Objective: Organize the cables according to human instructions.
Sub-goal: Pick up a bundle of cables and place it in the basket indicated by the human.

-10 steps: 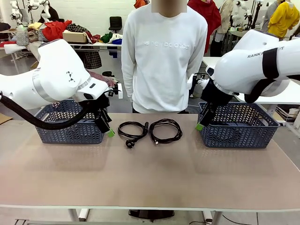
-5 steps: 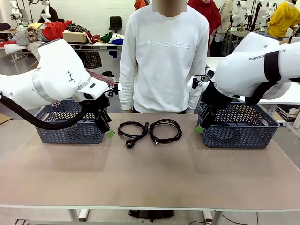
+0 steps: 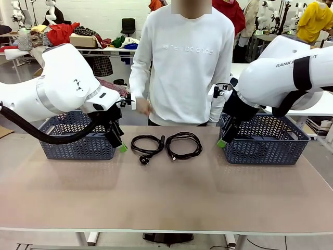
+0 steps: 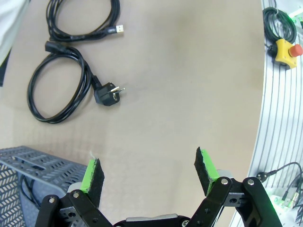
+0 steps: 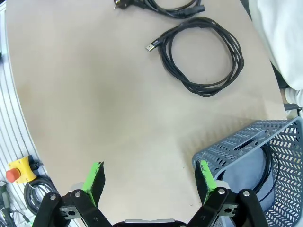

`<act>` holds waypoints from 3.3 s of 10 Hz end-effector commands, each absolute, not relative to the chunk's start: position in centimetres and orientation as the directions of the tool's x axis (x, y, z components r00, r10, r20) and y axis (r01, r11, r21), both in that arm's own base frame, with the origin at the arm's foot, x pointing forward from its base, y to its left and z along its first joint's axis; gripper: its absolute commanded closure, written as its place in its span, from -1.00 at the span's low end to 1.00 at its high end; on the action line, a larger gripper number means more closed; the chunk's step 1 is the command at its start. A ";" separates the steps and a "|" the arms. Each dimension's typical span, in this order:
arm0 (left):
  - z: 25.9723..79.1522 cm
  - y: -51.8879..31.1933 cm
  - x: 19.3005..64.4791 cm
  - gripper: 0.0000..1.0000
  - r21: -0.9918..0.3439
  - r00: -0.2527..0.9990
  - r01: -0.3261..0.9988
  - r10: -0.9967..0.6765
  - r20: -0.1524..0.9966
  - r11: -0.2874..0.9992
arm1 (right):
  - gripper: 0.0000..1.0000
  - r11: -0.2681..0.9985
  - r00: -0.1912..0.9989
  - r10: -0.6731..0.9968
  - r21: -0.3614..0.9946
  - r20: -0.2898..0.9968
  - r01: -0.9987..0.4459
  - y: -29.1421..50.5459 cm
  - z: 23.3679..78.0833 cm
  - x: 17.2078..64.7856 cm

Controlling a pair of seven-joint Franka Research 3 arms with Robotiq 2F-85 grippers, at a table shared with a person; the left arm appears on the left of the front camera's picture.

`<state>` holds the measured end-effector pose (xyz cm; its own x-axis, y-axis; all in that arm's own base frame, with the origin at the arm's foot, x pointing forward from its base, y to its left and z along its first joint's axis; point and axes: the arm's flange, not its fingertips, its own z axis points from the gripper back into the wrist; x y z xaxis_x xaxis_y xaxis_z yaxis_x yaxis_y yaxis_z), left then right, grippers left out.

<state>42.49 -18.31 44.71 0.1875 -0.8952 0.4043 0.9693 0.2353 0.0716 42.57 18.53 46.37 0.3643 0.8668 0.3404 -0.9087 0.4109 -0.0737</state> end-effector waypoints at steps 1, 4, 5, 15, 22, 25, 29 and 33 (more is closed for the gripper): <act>44.8 -18.1 42.5 -1.00 0.071 0.190 0.969 -0.895 0.404 0.238 | -1.00 0.412 0.365 0.866 -0.074 0.342 -0.908 18.6 46.4 42.6; 44.8 -18.1 42.5 -1.00 0.071 0.190 0.969 -0.895 0.404 0.238 | -1.00 0.412 0.365 0.866 -0.074 0.342 -0.908 18.6 46.4 42.6; 44.8 -18.1 42.5 -1.00 0.071 0.190 0.969 -0.895 0.404 0.238 | -1.00 0.412 0.365 0.866 -0.074 0.342 -0.908 18.6 46.4 42.6; 44.8 -18.1 42.5 -1.00 0.071 0.190 0.969 -0.895 0.404 0.238 | -1.00 0.412 0.365 0.866 -0.074 0.342 -0.908 18.6 46.4 42.6; 42.9 -25.5 48.2 -1.00 0.110 0.359 0.906 -0.881 0.306 0.408 | -1.00 0.412 0.365 0.866 -0.074 0.342 -0.908 18.6 46.4 42.6; 41.1 -29.3 50.9 -1.00 0.134 0.416 0.881 -0.878 0.235 0.453 | -1.00 0.412 0.365 0.866 -0.074 0.342 -0.908 18.6 46.4 42.6; 39.2 -31.1 53.2 -1.00 0.124 0.431 0.877 -0.874 0.225 0.464 | -1.00 0.412 0.365 0.866 -0.074 0.342 -0.908 18.6 46.4 42.6; 38.7 -30.9 52.8 -1.00 0.118 0.416 0.885 -0.878 0.236 0.451 | -1.00 0.412 0.365 0.866 -0.074 0.342 -0.908 18.6 46.4 42.6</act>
